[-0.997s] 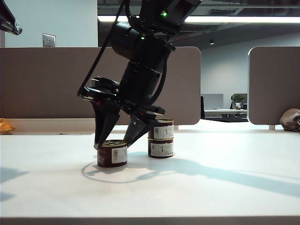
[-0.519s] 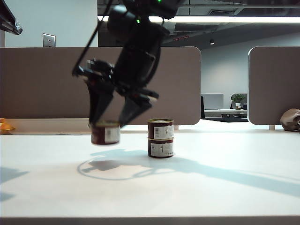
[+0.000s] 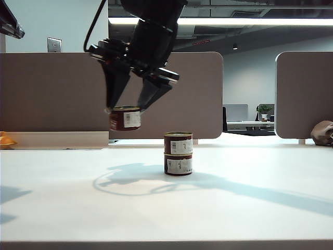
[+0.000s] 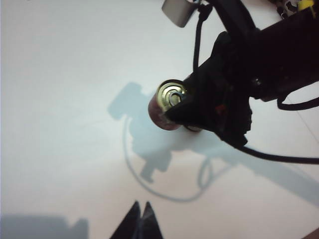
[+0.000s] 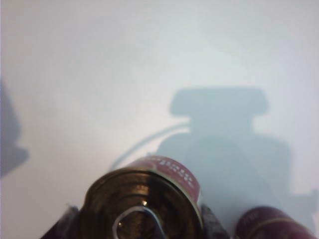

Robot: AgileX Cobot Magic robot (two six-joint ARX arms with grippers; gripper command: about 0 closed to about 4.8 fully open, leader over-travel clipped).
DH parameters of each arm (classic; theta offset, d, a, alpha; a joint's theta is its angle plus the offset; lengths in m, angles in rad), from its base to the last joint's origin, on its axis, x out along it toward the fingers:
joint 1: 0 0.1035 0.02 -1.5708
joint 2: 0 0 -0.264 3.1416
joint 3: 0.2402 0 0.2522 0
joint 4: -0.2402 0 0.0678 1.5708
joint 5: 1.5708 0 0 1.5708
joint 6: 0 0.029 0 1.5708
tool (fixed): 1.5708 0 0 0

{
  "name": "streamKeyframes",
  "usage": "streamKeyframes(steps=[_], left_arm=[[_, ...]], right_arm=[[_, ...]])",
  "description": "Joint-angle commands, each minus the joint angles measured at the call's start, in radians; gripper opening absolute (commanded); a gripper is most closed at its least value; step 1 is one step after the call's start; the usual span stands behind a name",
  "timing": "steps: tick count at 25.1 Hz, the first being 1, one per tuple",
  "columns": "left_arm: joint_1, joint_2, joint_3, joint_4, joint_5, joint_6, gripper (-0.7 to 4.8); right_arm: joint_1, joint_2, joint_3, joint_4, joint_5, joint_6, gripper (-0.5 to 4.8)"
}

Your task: Pick up the cans one by one and stack them together.

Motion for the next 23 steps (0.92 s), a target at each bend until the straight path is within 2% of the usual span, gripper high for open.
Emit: streamKeyframes(steps=[1, 3, 23], left_arm=[[0.000, -0.004, 0.003, 0.023, 0.001, 0.001, -0.06], [0.000, -0.004, 0.003, 0.029, 0.001, 0.001, -0.06], [0.000, -0.004, 0.003, 0.037, 0.000, 0.001, -0.06]], right_arm=[[-0.015, -0.008, 0.021, -0.069, 0.063, -0.010, 1.35], [-0.036, -0.008, 0.031, -0.111, 0.079, -0.012, 1.35], [-0.126, -0.014, 0.031, -0.161, 0.131, -0.026, 1.36]])
